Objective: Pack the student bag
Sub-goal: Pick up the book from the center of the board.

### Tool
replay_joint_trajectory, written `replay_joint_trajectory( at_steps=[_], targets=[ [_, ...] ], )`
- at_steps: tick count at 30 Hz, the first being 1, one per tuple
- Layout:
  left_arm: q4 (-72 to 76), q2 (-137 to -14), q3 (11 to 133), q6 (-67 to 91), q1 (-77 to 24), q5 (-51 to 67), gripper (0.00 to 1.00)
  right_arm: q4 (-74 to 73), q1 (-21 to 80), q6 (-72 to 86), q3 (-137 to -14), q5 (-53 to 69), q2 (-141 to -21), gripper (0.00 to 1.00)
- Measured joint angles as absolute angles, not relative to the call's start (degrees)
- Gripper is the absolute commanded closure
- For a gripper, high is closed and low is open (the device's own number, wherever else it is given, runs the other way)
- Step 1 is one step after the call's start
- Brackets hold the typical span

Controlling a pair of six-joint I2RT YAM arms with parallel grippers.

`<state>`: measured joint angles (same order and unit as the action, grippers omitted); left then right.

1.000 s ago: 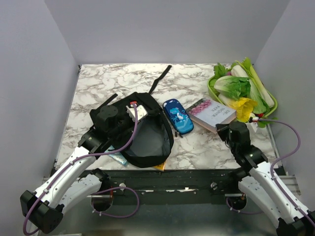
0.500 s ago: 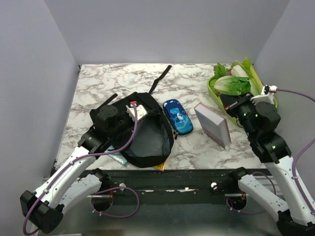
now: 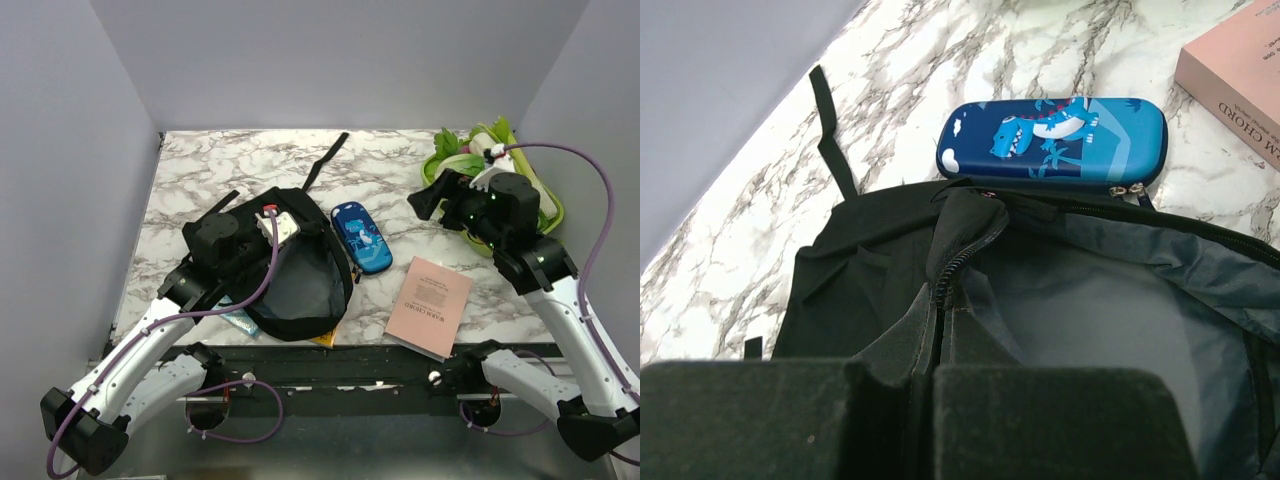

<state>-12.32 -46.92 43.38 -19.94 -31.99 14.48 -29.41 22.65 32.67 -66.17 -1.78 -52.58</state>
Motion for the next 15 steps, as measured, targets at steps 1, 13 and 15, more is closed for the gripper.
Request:
replay_joint_trajectory(
  at_steps=[1,13,15],
  targets=[
    [-12.3,-46.9,43.4,-19.9,-32.0,14.5,1.00,-31.2,22.7,31.1,-65.9,-1.5,-53.2,0.00],
    [-12.4,-46.7,43.4,-19.8,-32.0,14.5,1.00,-47.3,22.3,42.7,-50.6,-16.3,-57.3,0.00],
    [-12.7,-46.3,43.4,-19.7,-32.0,14.5,1.00,-49.0,22.0,46.2,-48.0,-18.0,-57.4,0.00]
  ],
)
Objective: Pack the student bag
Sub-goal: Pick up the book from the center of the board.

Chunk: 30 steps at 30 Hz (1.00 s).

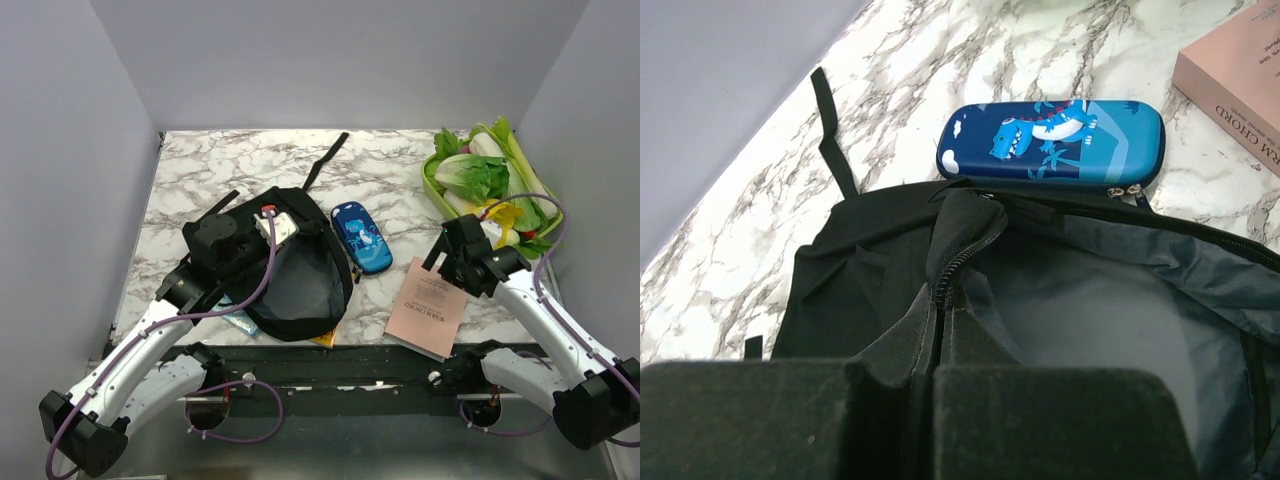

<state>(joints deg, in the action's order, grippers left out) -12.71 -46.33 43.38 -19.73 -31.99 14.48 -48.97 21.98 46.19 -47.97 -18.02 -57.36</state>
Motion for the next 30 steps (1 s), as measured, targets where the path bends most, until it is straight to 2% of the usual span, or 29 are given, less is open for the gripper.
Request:
replay_joint_trajectory(
  at_steps=[12,17,20,22,30],
  targets=[
    [-12.8,-46.0,43.4,-18.9,-32.0,14.5,1.00,-53.2,17.5,57.0,-35.9,-21.4,-55.1,0.00],
    [-12.8,-46.0,43.4,-18.8,-32.0,14.5,1.00,-48.5,17.4,58.5,-32.8,-18.9,-53.9,0.01],
    [-12.8,-45.9,43.4,-18.8,-32.0,14.5,1.00,-39.7,17.2,59.1,-28.4,-14.0,-51.7,0.10],
    [-12.8,-45.8,43.4,-18.7,-32.0,14.5,1.00,-34.0,17.2,59.2,-25.5,-10.3,-50.3,0.13],
    [-12.8,-45.8,43.4,-18.6,-32.0,14.6,1.00,-26.5,17.3,59.5,-22.9,-3.2,-48.1,0.19]
  ],
)
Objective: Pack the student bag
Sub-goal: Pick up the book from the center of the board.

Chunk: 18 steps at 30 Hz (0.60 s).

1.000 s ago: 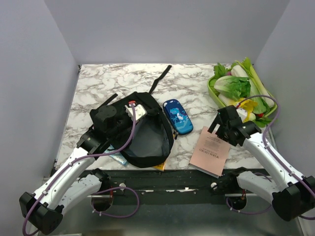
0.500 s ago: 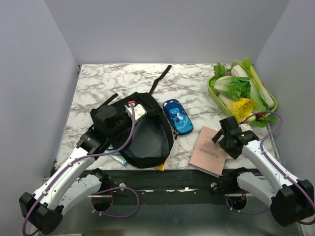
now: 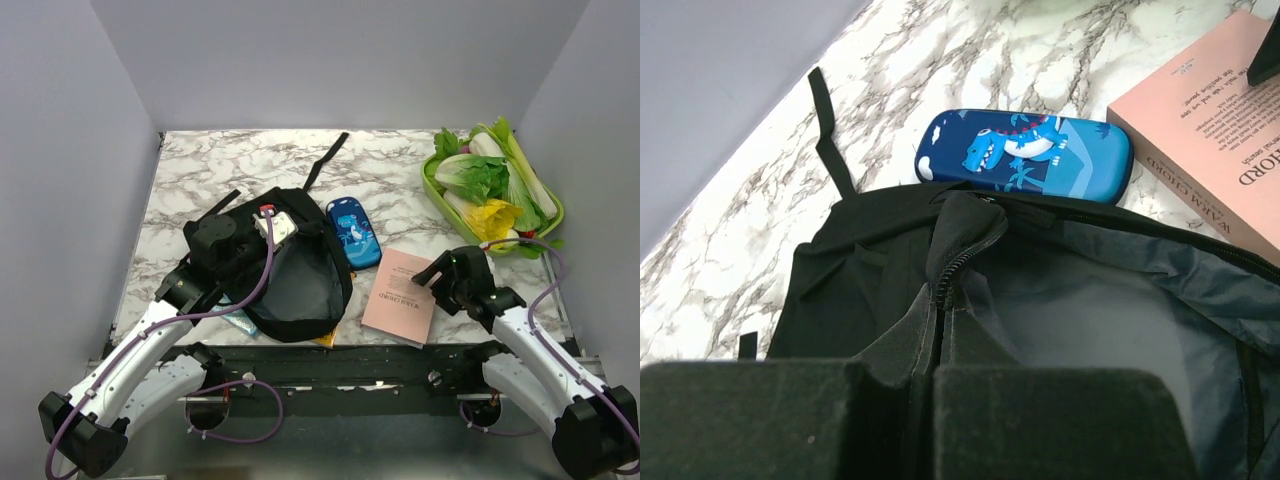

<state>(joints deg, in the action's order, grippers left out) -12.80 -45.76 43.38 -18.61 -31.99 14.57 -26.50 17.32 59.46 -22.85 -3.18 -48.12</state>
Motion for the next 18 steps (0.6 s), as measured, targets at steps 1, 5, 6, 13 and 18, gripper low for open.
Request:
replay_joint_trajectory(
  at_steps=[1,5,6,13,18],
  targets=[
    [-12.8,-45.8,43.4,-18.5,-32.0,14.6,1.00,-26.6,17.3,59.4,-22.7,-3.0,-47.1,0.23],
    [-12.8,-45.9,43.4,-18.2,-32.0,14.6,1.00,-27.1,17.5,59.1,-22.1,-2.8,-42.4,0.38],
    [-12.8,-46.0,43.4,-18.1,-32.0,14.6,1.00,-27.4,17.5,59.0,-21.8,-2.8,-41.5,0.41],
    [-12.8,-46.5,43.4,-17.6,-32.0,14.7,1.00,-27.7,17.5,60.0,-18.8,-2.6,-39.5,0.69],
    [-12.8,-46.5,43.5,-17.5,-32.0,14.7,1.00,-26.3,17.6,60.3,-18.8,-1.9,-40.1,0.92]
  ],
)
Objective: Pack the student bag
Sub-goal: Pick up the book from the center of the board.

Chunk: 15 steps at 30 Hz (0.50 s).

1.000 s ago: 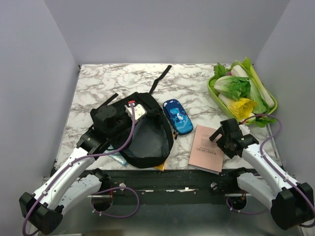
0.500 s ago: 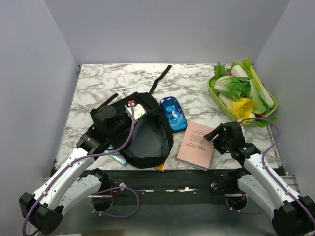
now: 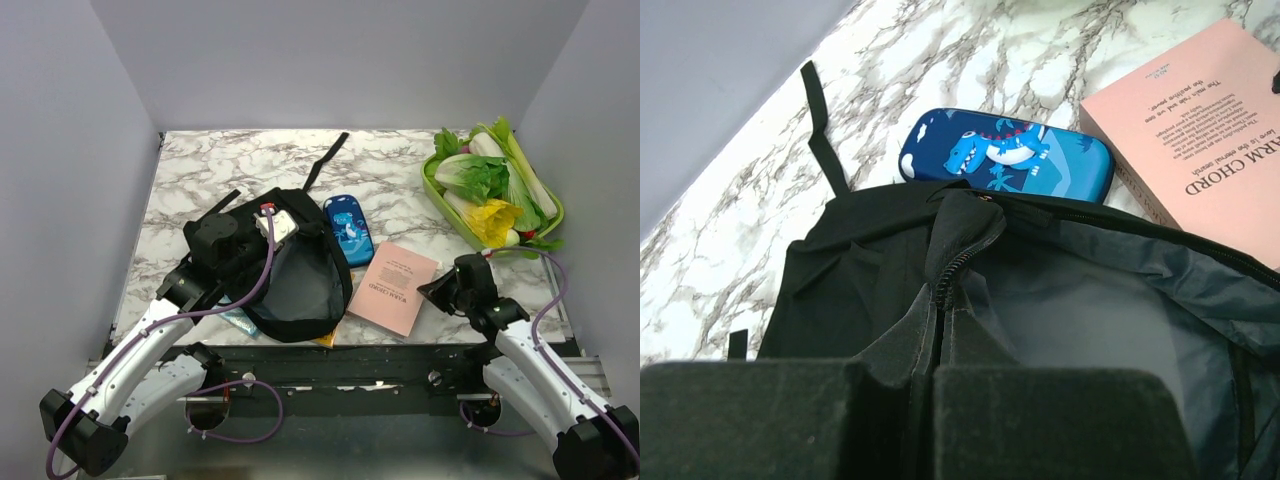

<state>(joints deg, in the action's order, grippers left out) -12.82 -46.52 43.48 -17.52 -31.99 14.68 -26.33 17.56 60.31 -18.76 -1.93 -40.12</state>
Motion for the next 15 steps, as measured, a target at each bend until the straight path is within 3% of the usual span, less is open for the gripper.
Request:
replay_joint_trajectory(
  at_steps=[2,10,15],
  targets=[
    [-12.9,-46.5,43.6,-17.5,-32.0,14.7,1.00,-25.8,17.6,60.6,-18.8,-1.7,-40.0,0.99],
    [-12.9,-46.5,43.7,-17.5,-32.0,14.9,1.00,-27.3,17.6,60.2,-19.4,-1.7,-34.3,0.99],
    [-13.0,-46.7,44.5,-17.5,-32.0,14.9,1.00,-32.1,17.6,57.6,-26.3,-1.5,-31.7,0.99]
  ],
)
